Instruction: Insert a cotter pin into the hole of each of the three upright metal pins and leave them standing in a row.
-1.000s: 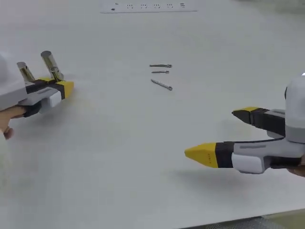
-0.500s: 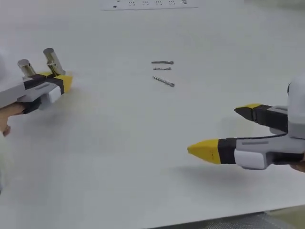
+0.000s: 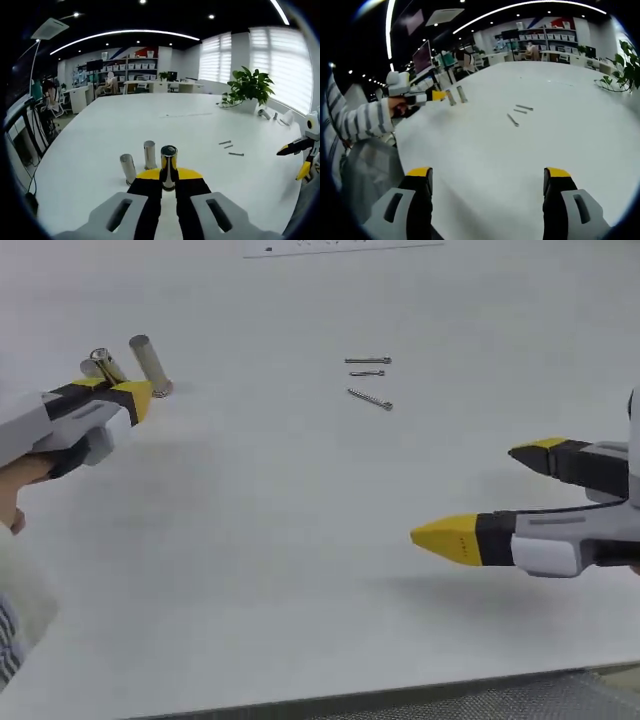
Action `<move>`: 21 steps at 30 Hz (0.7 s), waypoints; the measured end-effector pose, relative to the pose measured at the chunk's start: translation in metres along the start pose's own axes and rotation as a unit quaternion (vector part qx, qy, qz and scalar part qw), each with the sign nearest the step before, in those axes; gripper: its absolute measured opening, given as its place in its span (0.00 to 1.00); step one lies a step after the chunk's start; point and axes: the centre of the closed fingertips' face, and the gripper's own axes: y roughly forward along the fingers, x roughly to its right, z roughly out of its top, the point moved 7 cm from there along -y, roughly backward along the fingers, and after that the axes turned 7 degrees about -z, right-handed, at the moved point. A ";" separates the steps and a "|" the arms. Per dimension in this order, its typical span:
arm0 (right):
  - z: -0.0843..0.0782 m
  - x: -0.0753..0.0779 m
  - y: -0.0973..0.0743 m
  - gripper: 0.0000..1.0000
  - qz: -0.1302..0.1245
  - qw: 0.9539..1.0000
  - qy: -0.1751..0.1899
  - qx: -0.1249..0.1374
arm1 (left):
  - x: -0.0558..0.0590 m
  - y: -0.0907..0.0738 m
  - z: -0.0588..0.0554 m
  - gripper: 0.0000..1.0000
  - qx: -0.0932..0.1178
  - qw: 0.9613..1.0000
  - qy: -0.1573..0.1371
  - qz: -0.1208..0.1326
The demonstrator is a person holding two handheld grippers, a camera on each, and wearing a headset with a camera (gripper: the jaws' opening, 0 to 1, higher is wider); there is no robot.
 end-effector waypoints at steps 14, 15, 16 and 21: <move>0.000 -0.004 -0.001 0.92 0.010 1.000 -0.004 0.004 | 0.009 -0.006 -0.032 0.07 -0.023 0.998 -0.052 0.003; 0.000 -0.004 -0.002 0.92 0.010 1.000 -0.005 0.004 | 0.010 -0.006 -0.033 0.07 -0.022 0.998 -0.060 -0.001; 0.000 -0.004 -0.002 0.92 0.011 1.000 -0.006 0.003 | 0.010 -0.006 -0.033 0.07 -0.019 0.998 -0.062 -0.003; -0.001 -0.006 -0.002 0.92 0.016 1.000 0.006 0.005 | 0.010 -0.004 -0.042 0.07 -0.031 0.998 -0.056 0.004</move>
